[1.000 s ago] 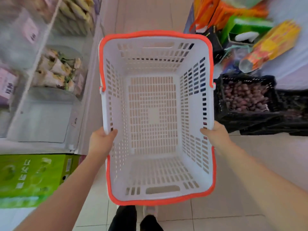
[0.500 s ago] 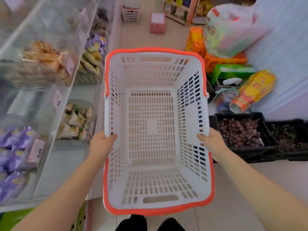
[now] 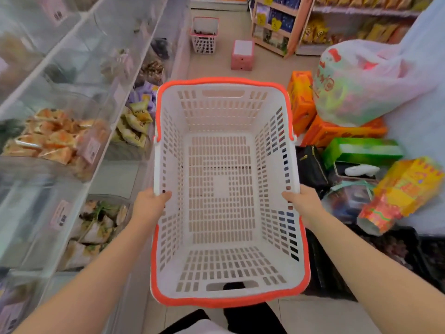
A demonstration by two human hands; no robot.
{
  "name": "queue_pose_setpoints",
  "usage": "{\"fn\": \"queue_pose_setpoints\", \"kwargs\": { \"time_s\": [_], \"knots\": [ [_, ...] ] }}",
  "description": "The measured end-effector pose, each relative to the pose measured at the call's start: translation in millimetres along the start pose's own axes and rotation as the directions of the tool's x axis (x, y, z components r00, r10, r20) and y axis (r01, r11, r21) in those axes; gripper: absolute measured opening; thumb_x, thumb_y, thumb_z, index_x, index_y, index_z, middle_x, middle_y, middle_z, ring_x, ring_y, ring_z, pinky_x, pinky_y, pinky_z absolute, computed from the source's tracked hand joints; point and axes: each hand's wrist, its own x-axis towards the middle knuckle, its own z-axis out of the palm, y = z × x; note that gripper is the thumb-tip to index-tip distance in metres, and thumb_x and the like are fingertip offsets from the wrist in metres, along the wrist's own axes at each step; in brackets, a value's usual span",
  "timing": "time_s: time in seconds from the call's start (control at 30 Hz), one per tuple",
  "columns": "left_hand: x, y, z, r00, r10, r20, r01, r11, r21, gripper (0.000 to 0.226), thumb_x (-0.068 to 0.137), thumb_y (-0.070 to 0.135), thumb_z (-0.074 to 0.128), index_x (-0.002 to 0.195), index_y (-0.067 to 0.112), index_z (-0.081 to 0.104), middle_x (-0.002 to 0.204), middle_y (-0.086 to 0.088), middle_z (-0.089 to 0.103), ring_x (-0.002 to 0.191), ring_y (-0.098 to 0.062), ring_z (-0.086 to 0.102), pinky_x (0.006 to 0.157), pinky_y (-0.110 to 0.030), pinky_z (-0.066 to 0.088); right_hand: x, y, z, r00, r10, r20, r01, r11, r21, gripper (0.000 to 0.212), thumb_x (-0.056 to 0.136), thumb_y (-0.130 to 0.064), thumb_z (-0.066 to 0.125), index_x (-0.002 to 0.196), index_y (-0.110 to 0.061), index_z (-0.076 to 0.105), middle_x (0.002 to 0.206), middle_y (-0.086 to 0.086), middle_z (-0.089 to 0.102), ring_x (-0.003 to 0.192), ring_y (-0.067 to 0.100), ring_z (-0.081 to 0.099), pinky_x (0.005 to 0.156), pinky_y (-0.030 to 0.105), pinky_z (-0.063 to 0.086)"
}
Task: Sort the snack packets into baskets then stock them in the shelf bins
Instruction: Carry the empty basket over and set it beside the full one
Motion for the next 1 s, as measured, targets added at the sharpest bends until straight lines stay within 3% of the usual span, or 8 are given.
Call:
{"fn": "queue_pose_setpoints", "kwargs": {
  "time_s": [0.07, 0.17, 0.27, 0.43, 0.57, 0.7, 0.8, 1.0],
  "knots": [
    [22, 25, 15, 1.000, 0.008, -0.009, -0.008, 1.000, -0.005, 0.020, 0.090, 0.016, 0.059, 0.107, 0.007, 0.062, 0.093, -0.012, 0.065, 0.088, -0.033, 0.064, 0.080, -0.047, 0.054, 32, -22, -4, 1.000, 0.010, 0.009, -0.010, 1.000, -0.025, 0.018, 0.089, -0.002, 0.056, 0.105, -0.008, 0.059, 0.105, 0.016, 0.064, 0.095, 0.036, 0.061, 0.087, 0.053, 0.051],
    [59, 59, 37, 1.000, 0.030, -0.006, -0.030, 0.999, -0.033, 0.021, 0.090, 0.014, 0.057, 0.110, 0.009, 0.063, 0.093, -0.010, 0.066, 0.087, -0.030, 0.063, 0.076, -0.043, 0.054, 83, -59, -9, 1.000, 0.009, 0.026, -0.008, 1.000, -0.024, 0.020, 0.090, -0.003, 0.055, 0.109, -0.008, 0.058, 0.107, 0.016, 0.064, 0.094, 0.035, 0.061, 0.086, 0.050, 0.052],
    [101, 92, 57, 0.999, 0.033, -0.023, -0.035, 0.997, -0.067, 0.022, 0.089, 0.013, 0.058, 0.111, 0.011, 0.063, 0.088, -0.004, 0.066, 0.080, -0.026, 0.063, 0.071, -0.038, 0.052, 132, -95, -7, 0.999, -0.007, 0.033, 0.009, 0.999, -0.038, 0.026, 0.090, -0.003, 0.055, 0.116, -0.007, 0.058, 0.108, 0.015, 0.064, 0.097, 0.037, 0.061, 0.089, 0.056, 0.050],
    [194, 150, 77, 1.000, 0.009, -0.017, -0.010, 0.996, -0.092, 0.025, 0.088, 0.010, 0.059, 0.112, 0.005, 0.062, 0.096, -0.014, 0.066, 0.091, -0.034, 0.064, 0.082, -0.047, 0.053, 221, -155, 15, 0.999, -0.011, 0.033, 0.013, 0.999, -0.045, 0.029, 0.090, -0.002, 0.055, 0.119, -0.003, 0.057, 0.110, 0.017, 0.064, 0.097, 0.036, 0.062, 0.086, 0.051, 0.052],
    [282, 196, 86, 1.000, -0.003, -0.010, 0.002, 0.993, -0.115, 0.025, 0.087, 0.007, 0.061, 0.111, 0.001, 0.062, 0.098, -0.019, 0.065, 0.091, -0.036, 0.062, 0.081, -0.047, 0.051, 293, -205, 41, 1.000, -0.002, 0.031, 0.002, 1.000, -0.015, 0.029, 0.090, 0.000, 0.053, 0.119, -0.001, 0.056, 0.108, 0.019, 0.064, 0.094, 0.036, 0.062, 0.079, 0.046, 0.053],
    [366, 247, 92, 1.000, -0.019, 0.009, 0.020, 0.994, -0.105, 0.026, 0.085, 0.007, 0.063, 0.110, -0.003, 0.063, 0.095, -0.020, 0.066, 0.085, -0.034, 0.062, 0.076, -0.043, 0.051, 354, -251, 67, 1.000, 0.026, 0.013, -0.026, 1.000, 0.010, 0.026, 0.091, -0.001, 0.053, 0.116, -0.005, 0.056, 0.108, 0.018, 0.064, 0.093, 0.036, 0.063, 0.074, 0.045, 0.053],
    [422, 286, 101, 0.999, -0.002, 0.034, 0.004, 0.997, -0.071, 0.024, 0.085, 0.007, 0.063, 0.108, -0.003, 0.064, 0.089, -0.018, 0.064, 0.078, -0.030, 0.060, 0.071, -0.039, 0.049, 401, -286, 80, 0.999, 0.047, -0.019, -0.047, 0.999, -0.010, 0.027, 0.091, -0.004, 0.054, 0.118, -0.007, 0.056, 0.109, 0.017, 0.064, 0.096, 0.037, 0.062, 0.081, 0.051, 0.053],
    [516, 354, 137, 0.998, 0.013, 0.065, -0.011, 1.000, -0.023, 0.025, 0.088, 0.011, 0.062, 0.111, 0.001, 0.063, 0.081, -0.006, 0.062, 0.062, -0.012, 0.055, 0.049, -0.023, 0.040, 500, -350, 86, 0.997, 0.068, -0.047, -0.070, 0.997, -0.038, 0.027, 0.090, -0.007, 0.057, 0.117, -0.004, 0.056, 0.107, 0.018, 0.065, 0.093, 0.036, 0.064, 0.082, 0.050, 0.054]
  ]
}}
